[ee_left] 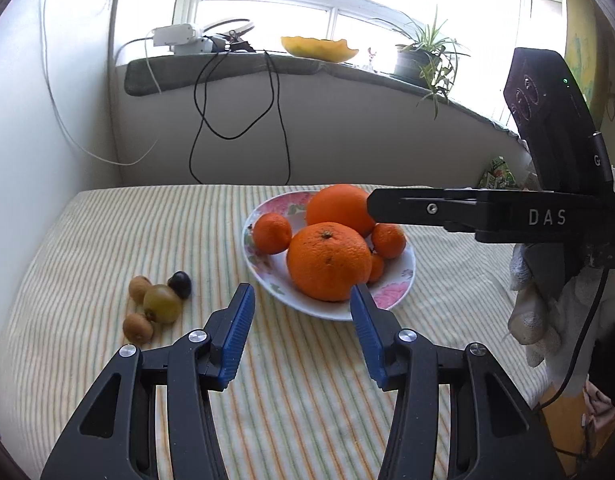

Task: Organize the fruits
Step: 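Move both grippers away from the bowl toward the kiwis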

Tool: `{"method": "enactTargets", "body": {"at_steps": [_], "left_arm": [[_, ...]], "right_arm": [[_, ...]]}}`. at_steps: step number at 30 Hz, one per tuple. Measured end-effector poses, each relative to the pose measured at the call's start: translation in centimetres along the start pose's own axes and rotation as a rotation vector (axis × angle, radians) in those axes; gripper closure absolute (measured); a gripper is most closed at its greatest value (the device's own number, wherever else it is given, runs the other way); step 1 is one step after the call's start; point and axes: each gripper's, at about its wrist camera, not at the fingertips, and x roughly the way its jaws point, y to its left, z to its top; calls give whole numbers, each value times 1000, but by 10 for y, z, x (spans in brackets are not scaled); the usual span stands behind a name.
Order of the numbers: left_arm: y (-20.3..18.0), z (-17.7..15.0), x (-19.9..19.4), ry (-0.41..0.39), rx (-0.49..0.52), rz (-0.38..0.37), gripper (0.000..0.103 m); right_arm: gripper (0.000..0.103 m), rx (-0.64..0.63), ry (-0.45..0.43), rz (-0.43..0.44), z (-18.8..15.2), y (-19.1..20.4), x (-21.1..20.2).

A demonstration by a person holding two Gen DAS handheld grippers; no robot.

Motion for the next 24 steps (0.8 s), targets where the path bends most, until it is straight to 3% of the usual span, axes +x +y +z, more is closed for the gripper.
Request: {"method": "enactTargets", "body": {"at_steps": [13,24], "left_arm": [[64,-14,-19,3,-102,83,54],[102,-30,-13,40,-145,118,55]], "right_arm": [[21,-48,29,79,8,28,20],[21,-164,78,154,15,71,48]]}}
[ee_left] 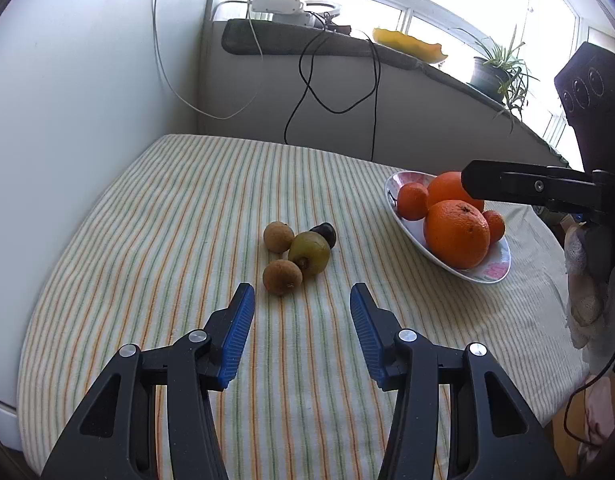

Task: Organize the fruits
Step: 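Move both grippers away from the bowl toward the kiwis, then close the left gripper on a brown kiwi while the right gripper closes on the green kiwi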

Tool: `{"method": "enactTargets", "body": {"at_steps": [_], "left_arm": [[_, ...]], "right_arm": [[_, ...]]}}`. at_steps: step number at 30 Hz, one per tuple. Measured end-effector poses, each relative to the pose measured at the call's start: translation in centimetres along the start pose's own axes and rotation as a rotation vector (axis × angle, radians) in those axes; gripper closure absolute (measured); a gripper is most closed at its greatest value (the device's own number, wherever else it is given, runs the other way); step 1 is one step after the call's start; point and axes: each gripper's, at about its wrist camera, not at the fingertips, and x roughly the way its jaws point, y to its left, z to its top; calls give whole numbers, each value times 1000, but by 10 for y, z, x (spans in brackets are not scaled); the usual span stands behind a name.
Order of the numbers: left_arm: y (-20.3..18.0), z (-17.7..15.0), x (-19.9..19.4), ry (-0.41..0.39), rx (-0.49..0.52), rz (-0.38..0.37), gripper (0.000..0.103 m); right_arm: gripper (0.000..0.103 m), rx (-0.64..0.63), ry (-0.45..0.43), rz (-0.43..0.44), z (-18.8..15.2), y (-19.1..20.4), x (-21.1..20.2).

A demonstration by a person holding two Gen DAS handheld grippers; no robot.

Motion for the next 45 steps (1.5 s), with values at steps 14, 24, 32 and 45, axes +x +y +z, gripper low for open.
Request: {"method": "enactTargets", "body": {"at_steps": [14,24,32,45], "left_arm": [[12,-1,16,38,5,-32,57],[18,6,24,62,35,-38,64],[17,9,34,89,64,-52,65],[15,12,46,114,80,-60,65]], "right_arm": [[50,-139,160,69,19,35,60],[58,-417,307,14,15,52,93],[58,-444,344,20,24,54,114],[59,-407,384,54,29,48,137]]}}
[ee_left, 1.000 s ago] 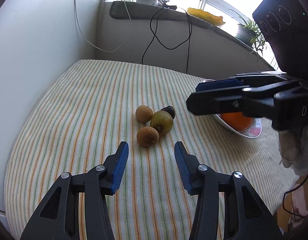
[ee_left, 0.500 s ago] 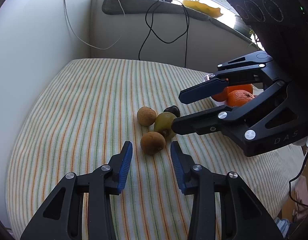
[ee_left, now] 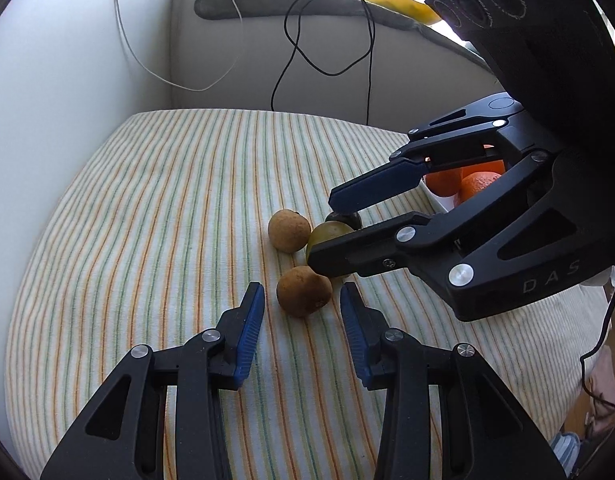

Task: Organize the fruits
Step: 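Close the left gripper on a brown kiwi while the right gripper closes on the green kiwi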

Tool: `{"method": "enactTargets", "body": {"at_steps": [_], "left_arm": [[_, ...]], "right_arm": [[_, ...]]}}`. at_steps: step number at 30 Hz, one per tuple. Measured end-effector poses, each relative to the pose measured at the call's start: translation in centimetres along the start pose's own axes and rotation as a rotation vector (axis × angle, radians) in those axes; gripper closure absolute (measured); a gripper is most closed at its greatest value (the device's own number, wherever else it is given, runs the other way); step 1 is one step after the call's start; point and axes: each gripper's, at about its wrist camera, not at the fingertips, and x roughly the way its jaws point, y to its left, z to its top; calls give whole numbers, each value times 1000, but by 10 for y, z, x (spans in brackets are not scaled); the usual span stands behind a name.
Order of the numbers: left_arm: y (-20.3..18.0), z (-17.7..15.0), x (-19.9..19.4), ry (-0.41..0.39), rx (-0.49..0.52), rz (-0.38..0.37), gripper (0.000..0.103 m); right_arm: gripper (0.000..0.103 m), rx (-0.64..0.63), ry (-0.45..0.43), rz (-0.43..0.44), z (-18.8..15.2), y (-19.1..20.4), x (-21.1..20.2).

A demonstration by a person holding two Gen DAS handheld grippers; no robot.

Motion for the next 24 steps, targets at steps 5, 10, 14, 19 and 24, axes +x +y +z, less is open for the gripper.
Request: {"method": "enactTargets", "body": {"at_steps": [5,10,14,19,24], "left_arm": [[-2,3,1,7,14,8,76],[-1,3,-1,6,17,13,77],[-1,0,-5,2,20,28,77],[4,-6,-7,-2,1,32,77],[9,-9,-10,-7,-8,43,77]], "right_arm": [[59,0,4,18,1,-1,2],[59,-11,18,29,2,0,4],[59,-2,31,21,2,-6,6],[59,-24,32,9,2,-1,6],[59,-103,58,-20,0,18,10]]}}
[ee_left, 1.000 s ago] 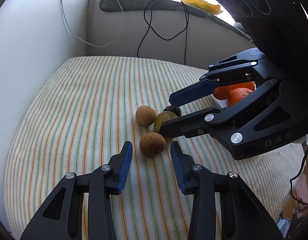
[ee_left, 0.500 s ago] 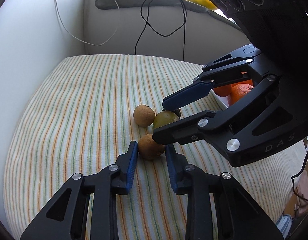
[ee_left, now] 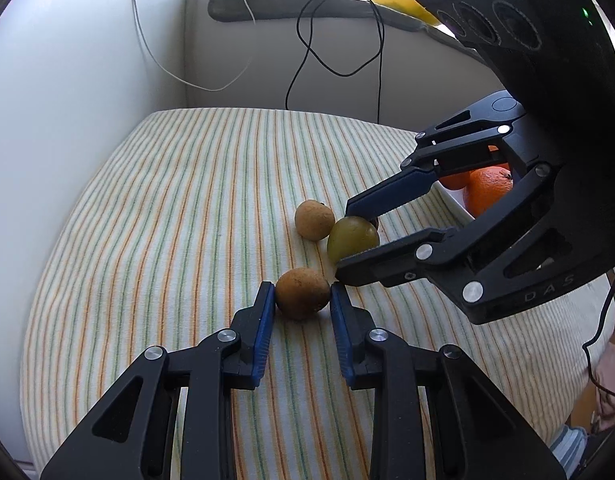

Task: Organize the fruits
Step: 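Close the left gripper on a brown kiwi while the right gripper closes on the green kiwi, then carry both kiwis over the bowl and open both grippers to drop them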

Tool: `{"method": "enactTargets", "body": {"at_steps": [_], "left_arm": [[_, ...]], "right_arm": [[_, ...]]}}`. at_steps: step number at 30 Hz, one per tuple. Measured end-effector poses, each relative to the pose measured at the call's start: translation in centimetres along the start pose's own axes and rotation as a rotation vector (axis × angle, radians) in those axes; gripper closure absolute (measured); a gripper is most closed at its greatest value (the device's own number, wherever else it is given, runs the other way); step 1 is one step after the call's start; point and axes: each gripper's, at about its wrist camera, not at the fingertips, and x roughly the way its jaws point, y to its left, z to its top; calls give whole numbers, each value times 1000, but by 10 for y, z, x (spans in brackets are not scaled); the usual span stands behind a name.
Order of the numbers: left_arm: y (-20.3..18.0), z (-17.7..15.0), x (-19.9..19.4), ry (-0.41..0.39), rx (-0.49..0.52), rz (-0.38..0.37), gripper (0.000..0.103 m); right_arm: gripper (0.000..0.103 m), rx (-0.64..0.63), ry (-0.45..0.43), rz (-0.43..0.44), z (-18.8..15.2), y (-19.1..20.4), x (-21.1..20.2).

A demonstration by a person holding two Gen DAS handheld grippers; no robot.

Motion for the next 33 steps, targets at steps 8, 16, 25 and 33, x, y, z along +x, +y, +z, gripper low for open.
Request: {"method": "enactTargets", "body": {"at_steps": [8,16,25,33], "left_arm": [[2,-4,-2,-6,-10,9,77],[2,-4,-10,-25,-11,10,77],[-6,2,-15,-43,5,12,77],[-12,5,-18,-53,13,11,77]], "right_arm": [[69,-22,22,-46,2,8,4],[74,-15,-3,-92,-2,15,-1],[74,31,-70,-76,-13,14,-29],[74,42,-98,-78,-22,8,-38]]}}
